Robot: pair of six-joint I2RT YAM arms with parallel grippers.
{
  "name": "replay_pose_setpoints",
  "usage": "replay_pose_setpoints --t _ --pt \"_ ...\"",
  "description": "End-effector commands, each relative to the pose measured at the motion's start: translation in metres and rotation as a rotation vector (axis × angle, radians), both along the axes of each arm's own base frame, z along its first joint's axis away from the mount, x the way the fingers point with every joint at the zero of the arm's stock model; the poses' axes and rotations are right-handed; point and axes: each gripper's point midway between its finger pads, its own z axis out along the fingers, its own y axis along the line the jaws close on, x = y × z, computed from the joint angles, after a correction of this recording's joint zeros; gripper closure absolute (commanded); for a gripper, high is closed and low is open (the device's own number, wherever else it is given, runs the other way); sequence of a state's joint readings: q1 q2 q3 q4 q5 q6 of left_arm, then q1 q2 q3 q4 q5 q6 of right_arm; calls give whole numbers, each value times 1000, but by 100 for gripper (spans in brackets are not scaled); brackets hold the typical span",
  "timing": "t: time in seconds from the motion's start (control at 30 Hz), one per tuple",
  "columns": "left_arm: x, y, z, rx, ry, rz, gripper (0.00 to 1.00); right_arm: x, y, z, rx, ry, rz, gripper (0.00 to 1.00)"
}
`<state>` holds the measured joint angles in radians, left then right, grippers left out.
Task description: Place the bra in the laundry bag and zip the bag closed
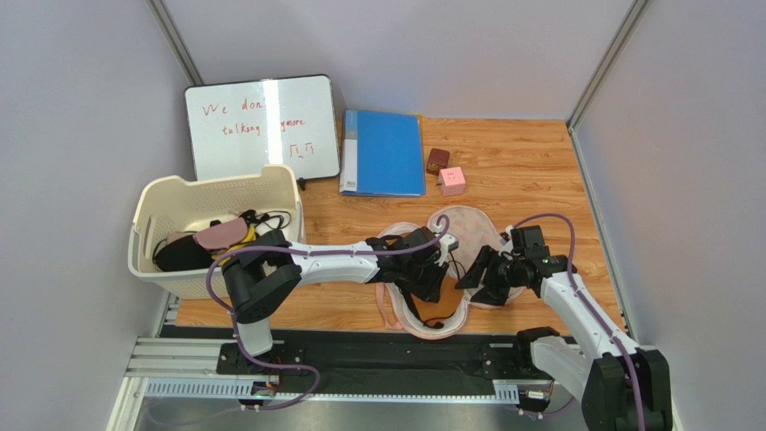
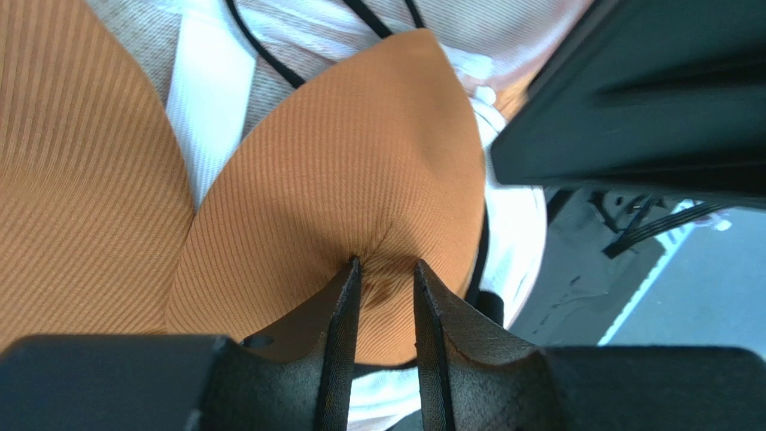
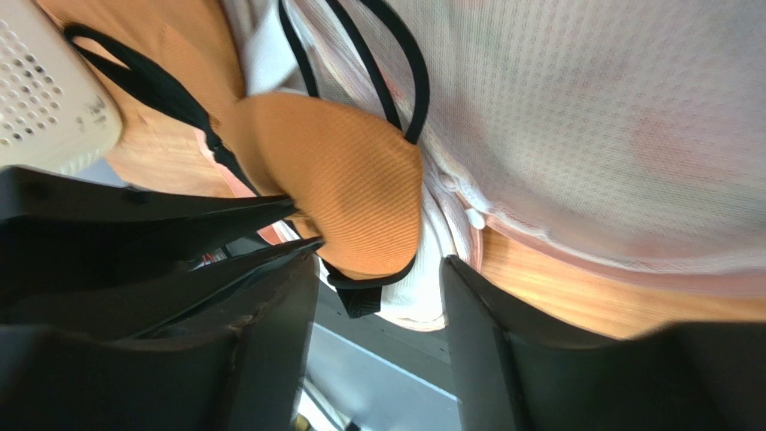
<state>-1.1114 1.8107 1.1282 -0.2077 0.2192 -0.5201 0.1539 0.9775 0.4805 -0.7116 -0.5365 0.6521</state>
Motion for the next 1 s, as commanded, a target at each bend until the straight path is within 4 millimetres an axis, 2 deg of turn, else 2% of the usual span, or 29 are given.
replay_pose_setpoints --t 0.0,0.1,0.23,0.27,0.33,0.4,0.43,0.47,0.5,0.53,0.57,0.6,0.63,0.67,0.7,0.73,0.77,0.8,0.87,0.97 --pt "3 4 12 -9 -35 29 65 26 -22 32 -143 -130 -56 28" --pt "3 5 39 -47 -58 24 61 41 -45 37 -265 -175 -129 3" --pt "2 6 78 -93 -88 4 53 64 -66 39 -320 -184 -256 2" --pt "0 12 89 -95 -97 4 53 72 -79 38 -346 -191 -308 3" --pt "4 18 110 -112 -140 16 48 92 -91 42 -368 -230 -353 9" --pt "5 31 114 -84 -158 23 47 109 -100 44 -421 -269 -346 14" --pt "10 39 124 -98 -173 46 47 122 -104 45 -446 -270 -338 16" --pt "10 45 126 -101 -163 62 47 129 -109 44 -479 -278 -324 16" --pt "9 54 119 -93 -147 77 47 140 -111 47 -494 -297 -320 16" --pt "12 59 132 -151 -147 90 47 151 -112 43 -505 -287 -300 16" --pt "12 62 134 -174 -135 101 47 158 -121 43 -557 -300 -297 15" --pt "6 69 126 -182 -105 94 47 167 -131 43 -570 -304 -315 13" --pt "6 71 137 -228 -118 95 46 177 -130 45 -568 -318 -297 12" --pt "7 75 138 -242 -114 104 46 182 -129 44 -567 -329 -281 12" --pt "2 79 133 -244 -95 96 46 194 -129 49 -568 -389 -262 12" --pt "0 80 138 -265 -101 90 46 201 -122 50 -541 -430 -231 12" --pt "-1 82 139 -272 -99 87 46 205 -122 41 -546 -436 -218 13" --pt "-3 84 136 -271 -97 81 46 215 -124 42 -553 -470 -217 13" --pt "-6 88 138 -280 -104 78 46 223 -116 29 -519 -468 -165 15" --pt "-9 97 134 -281 -97 92 47 232 -110 19 -490 -484 -138 22"
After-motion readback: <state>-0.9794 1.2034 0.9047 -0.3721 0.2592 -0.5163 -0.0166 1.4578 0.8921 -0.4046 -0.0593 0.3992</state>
